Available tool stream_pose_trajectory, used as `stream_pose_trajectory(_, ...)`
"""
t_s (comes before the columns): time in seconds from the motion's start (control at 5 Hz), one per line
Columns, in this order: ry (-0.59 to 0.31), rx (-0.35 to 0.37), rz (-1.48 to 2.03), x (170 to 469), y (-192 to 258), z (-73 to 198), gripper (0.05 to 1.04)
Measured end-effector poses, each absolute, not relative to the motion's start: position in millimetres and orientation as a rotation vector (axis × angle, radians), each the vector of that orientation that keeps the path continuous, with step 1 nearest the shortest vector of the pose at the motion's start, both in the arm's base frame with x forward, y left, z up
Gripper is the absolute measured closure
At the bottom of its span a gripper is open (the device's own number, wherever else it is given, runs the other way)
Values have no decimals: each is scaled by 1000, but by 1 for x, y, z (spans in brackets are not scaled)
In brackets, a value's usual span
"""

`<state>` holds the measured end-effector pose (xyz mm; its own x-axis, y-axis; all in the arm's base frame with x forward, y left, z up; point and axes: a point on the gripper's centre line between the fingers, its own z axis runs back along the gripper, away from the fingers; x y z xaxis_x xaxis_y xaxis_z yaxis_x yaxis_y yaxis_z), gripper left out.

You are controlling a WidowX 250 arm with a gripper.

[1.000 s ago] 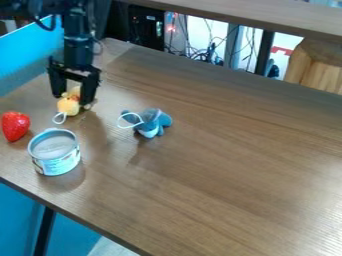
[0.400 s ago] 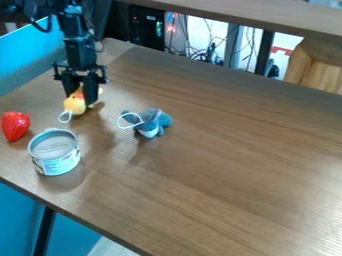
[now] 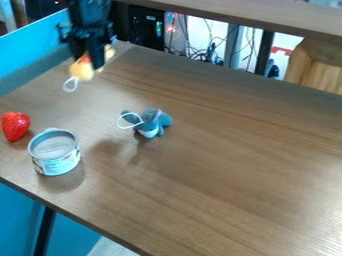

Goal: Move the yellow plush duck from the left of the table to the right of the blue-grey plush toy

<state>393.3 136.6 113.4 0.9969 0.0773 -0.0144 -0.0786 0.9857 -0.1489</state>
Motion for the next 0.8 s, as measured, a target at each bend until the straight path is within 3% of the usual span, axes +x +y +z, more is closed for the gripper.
stream_pose_trajectory(0.4,-18,-173,-66,369,36,139,690)
stream_pose_trajectory(0.8,40,-155,-283,321,-61,117,690)
